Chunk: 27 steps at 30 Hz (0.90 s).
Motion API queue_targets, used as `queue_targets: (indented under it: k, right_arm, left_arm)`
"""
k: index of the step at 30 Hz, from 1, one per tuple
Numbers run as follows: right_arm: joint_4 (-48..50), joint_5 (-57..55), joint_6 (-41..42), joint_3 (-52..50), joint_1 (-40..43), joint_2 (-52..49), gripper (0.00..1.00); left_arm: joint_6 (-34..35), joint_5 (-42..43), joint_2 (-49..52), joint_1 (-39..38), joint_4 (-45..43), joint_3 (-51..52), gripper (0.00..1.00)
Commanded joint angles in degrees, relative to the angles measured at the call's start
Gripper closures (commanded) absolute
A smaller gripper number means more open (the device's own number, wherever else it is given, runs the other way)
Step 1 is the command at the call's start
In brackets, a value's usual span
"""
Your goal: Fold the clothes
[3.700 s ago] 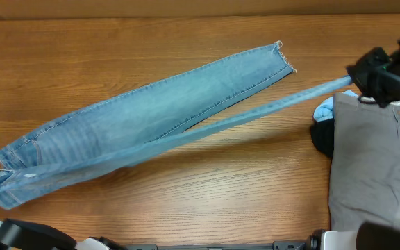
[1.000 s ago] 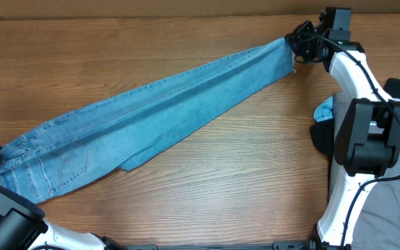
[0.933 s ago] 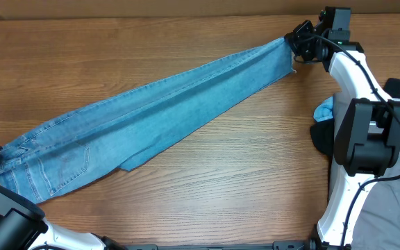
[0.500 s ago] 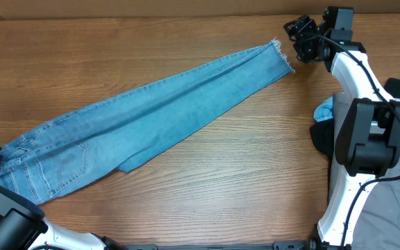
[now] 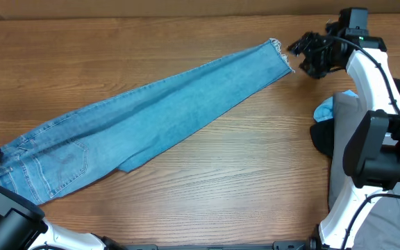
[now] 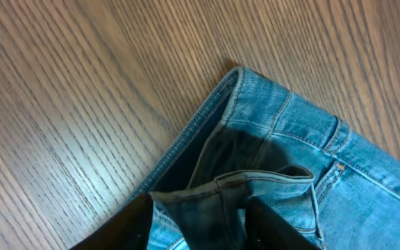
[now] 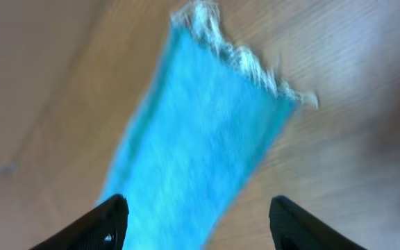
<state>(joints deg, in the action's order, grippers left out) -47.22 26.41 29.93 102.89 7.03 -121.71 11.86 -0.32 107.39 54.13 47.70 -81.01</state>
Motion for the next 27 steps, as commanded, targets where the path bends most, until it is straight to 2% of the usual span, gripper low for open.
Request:
queue_targets:
  k: [1, 4, 6, 13, 14, 15, 16, 17, 22, 27]
  right_arm:
    - [-5.18, 0.28, -8.85, 0.28, -0.63, 1.49, 0.34]
    - [-7.37, 0.26, -9.07, 0.31, -0.63, 1.62, 0.35]
    - [-8.44, 0.28, -9.25, 0.31, -0.66, 1.84, 0.36]
    - [-8.87, 0.7, -9.7, 0.31, -0.66, 3.69, 0.36]
    - [-8.9, 0.7, -10.14, 0.31, -0.66, 4.07, 0.36]
    - [-8.9, 0.68, -10.49, 0.31, -0.63, 4.48, 0.36]
    - [-8.9, 0.68, -10.49, 0.31, -0.66, 4.59, 0.36]
    - [-9.03, 0.7, -10.47, 0.31, -0.66, 4.61, 0.35]
    - [-10.19, 0.68, -10.47, 0.28, -0.66, 4.59, 0.35]
    - [-12.33, 0.68, -10.45, 0.28, -0.66, 4.59, 0.35]
  left_arm:
    - [-4.11, -0.92, 0.81, 0.68, 0.26, -1.86, 0.51]
    - [-4.42, 1.66, 0.81, 0.7, 1.86, -5.29, 0.5]
    - [-4.63, 4.17, 0.81, 0.7, 5.6, -10.64, 0.53]
    - [-4.35, 5.44, 0.81, 0.68, 15.85, -24.04, 0.56]
    - [-4.37, 6.69, 0.81, 0.68, 16.52, -24.59, 0.63]
    - [-4.42, 10.71, 0.83, 0.52, 17.81, -24.48, 0.85]
    - [-4.42, 12.7, 0.87, 0.37, 18.49, -24.2, 0.96]
    - [-4.98, 15.89, 0.9, -0.15, 19.47, -23.19, 0.96]
    - [-13.27, 24.09, 0.9, -4.42, 20.72, -16.68, 0.96]
    - [-31.56, 37.92, 0.9, -12.17, 17.38, -9.51, 0.96]
